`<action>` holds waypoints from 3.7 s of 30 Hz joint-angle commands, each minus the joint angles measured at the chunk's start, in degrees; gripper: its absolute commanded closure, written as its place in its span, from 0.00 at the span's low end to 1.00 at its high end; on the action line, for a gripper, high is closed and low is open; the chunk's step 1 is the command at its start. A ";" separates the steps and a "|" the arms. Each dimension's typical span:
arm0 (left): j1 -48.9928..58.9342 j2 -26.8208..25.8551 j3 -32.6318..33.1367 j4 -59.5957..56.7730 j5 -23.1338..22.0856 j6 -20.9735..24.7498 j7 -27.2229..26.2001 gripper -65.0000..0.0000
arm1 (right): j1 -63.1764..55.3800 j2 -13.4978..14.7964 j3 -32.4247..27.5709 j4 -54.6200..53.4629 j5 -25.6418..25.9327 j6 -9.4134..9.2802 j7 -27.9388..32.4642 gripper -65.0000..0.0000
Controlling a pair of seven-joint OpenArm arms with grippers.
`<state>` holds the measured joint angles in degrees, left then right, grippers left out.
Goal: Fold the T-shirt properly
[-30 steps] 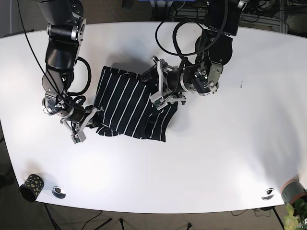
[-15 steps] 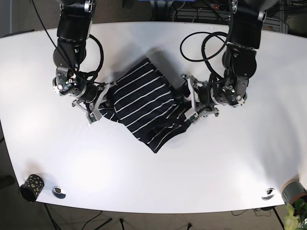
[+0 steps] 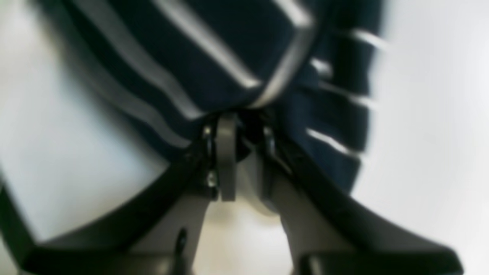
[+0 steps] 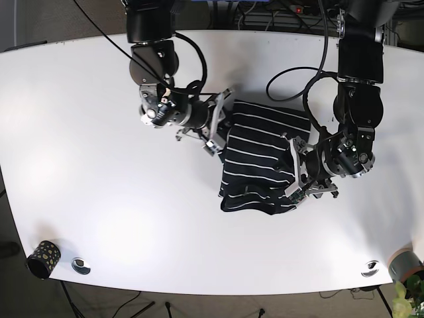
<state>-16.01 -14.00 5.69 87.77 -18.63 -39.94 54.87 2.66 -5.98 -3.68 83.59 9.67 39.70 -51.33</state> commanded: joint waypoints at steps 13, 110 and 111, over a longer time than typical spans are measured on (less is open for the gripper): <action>6.65 8.59 -0.73 4.06 2.33 24.34 -9.99 0.26 | 0.20 3.30 1.97 9.02 1.10 0.30 0.30 0.88; 42.60 14.31 -15.32 12.76 16.48 30.58 -47.53 0.38 | -16.85 18.77 25.70 1.73 -13.14 -10.30 66.32 0.88; 43.83 14.75 -15.32 13.38 16.48 30.58 -48.15 0.40 | -17.73 19.21 25.70 0.85 -11.39 -10.30 66.67 0.88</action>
<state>26.89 0.43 -9.37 98.74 -1.83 -9.65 9.13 -14.28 11.11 21.34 85.12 -5.08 30.09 12.97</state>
